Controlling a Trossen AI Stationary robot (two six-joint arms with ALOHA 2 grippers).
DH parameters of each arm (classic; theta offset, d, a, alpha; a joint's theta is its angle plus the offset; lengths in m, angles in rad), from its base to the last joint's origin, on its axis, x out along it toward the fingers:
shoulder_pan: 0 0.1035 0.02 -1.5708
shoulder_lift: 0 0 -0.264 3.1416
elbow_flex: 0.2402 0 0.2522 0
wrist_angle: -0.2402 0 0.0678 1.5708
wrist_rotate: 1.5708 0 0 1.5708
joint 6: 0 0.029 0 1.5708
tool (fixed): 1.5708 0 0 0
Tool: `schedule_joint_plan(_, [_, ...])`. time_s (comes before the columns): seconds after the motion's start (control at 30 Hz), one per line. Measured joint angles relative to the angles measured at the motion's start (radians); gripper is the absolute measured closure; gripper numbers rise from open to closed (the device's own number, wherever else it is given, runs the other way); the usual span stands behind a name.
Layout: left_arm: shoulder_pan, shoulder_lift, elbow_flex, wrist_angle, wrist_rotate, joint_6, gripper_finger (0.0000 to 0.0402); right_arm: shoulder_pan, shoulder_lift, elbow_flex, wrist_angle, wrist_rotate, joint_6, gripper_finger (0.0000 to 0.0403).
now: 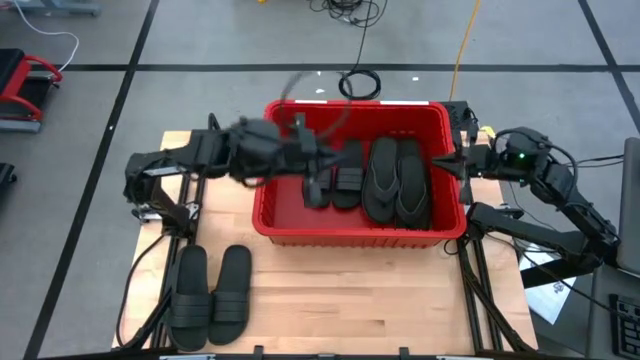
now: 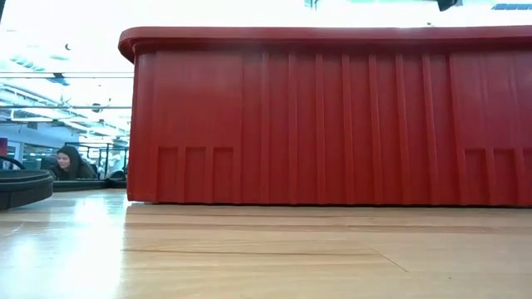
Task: Pick and place slides into bin
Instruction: Put the right slide into the bin
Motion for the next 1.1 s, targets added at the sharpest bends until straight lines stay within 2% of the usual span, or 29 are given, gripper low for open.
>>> schedule_joint_plan(0.1, [-0.032, 0.006, -0.003, -0.154, -0.095, -0.083, 0.0396, 0.0, 0.007, 0.0, 0.061, -0.044, 0.042, 0.0401])
schedule_joint_plan(0.2, [-0.046, 0.003, -0.008, -0.239, -0.117, -0.136, 0.0398, 0.0, 0.018, 0.0, 0.131, -0.084, 0.098, 0.04])
schedule_joint_plan(0.33, [-0.048, -0.008, -0.121, -0.173, -0.047, -0.12, 0.0391, 0.0, 0.025, 0.0, 0.22, -0.131, 0.273, 0.0397])
schedule_joint_plan(0.43, [-0.048, -0.045, -0.288, -0.078, 0.028, -0.103, 0.0394, 0.016, 0.036, 0.0, 0.285, -0.253, 0.361, 0.04])
schedule_joint_plan(0.5, [-0.048, -0.109, -0.423, 0.025, 0.061, -0.108, 0.0399, 0.042, 0.043, 0.0, 0.323, -0.287, 0.434, 0.0402])
schedule_joint_plan(0.6, [-0.062, -0.215, -0.644, 0.188, 0.106, -0.149, 0.0396, 0.101, 0.061, 0.0, 0.351, -0.261, 0.519, 0.0402])
schedule_joint_plan(0.77, [-0.131, -0.454, -0.982, 0.453, 0.126, -0.24, 0.04, 0.193, 0.074, -0.026, 0.379, -0.12, 0.538, 0.0402])
schedule_joint_plan(0.93, [-0.219, -0.68, -1.229, 0.555, 0.073, -0.393, 0.0395, 0.267, 0.082, -0.154, 0.691, -0.057, 0.673, 0.0403])
schedule_joint_plan(1.1, [-0.31, -0.844, -1.354, 0.634, -0.07, -0.475, 0.0399, 0.366, 0.167, -0.325, 1.003, 0.056, 0.877, 0.0403])
